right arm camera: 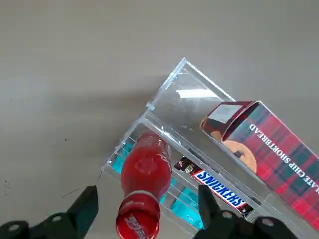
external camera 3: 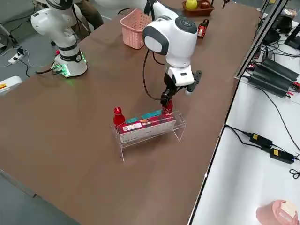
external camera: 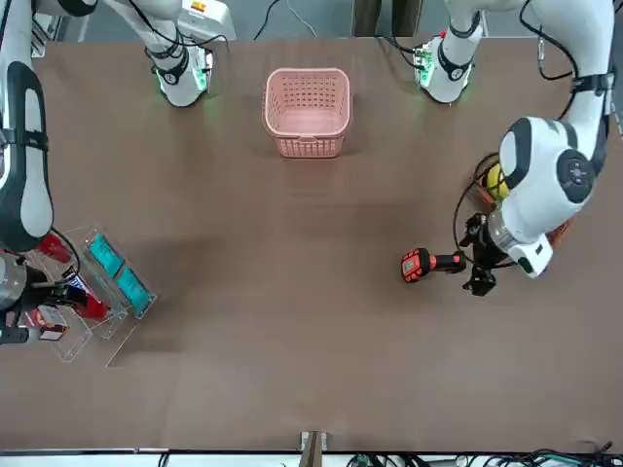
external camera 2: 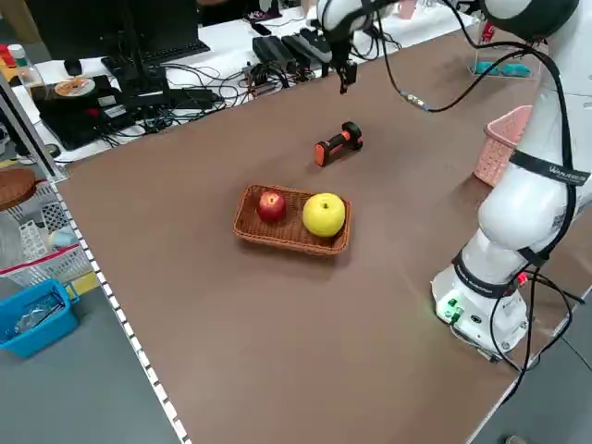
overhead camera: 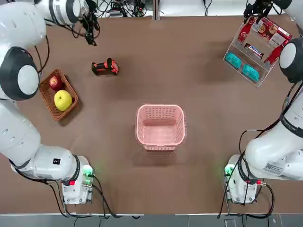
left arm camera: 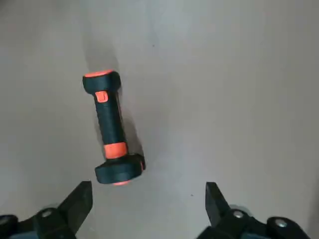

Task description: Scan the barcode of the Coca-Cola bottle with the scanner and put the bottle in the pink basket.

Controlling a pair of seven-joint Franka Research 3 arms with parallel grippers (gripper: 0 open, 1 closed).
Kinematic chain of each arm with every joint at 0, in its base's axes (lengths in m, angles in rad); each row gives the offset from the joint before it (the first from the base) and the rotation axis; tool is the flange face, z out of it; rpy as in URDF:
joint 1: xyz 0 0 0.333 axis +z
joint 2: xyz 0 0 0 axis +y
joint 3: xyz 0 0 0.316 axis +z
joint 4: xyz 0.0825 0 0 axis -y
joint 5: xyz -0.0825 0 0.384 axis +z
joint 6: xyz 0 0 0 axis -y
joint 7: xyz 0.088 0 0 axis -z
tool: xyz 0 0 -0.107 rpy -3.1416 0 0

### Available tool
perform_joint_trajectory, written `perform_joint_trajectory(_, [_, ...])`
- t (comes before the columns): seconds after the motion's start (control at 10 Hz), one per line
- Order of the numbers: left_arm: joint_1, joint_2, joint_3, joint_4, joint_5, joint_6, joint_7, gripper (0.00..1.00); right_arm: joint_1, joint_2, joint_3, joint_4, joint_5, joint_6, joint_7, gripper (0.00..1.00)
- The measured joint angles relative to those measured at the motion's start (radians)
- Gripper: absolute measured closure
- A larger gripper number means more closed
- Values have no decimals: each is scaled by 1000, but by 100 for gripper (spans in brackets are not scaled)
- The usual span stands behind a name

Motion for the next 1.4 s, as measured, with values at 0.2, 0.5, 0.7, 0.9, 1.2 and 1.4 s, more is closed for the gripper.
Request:
perform_joint_trajectory(0.2, [7,1,-28,-81,8,77,0,0,0,1,0,-1,0,0,0,19])
perform_joint_trajectory(0.5, [32,6,-58,-171,23,195,0,0,0,1,0,-3,3,0,0,30])
perform_joint_trajectory(0.7, [36,29,-60,-199,44,263,0,0,-1,1,0,-4,3,0,0,37])
perform_joint_trajectory(0.9, [41,56,-60,-225,67,328,3,0,-1,1,0,-6,16,0,1,44])
perform_joint_trajectory(1.2, [49,64,-62,-281,70,404,6,0,-1,1,-1,-11,30,0,1,58])
perform_joint_trajectory(1.4, [49,64,-64,-307,70,422,5,0,-1,0,-2,-10,30,0,1,65])
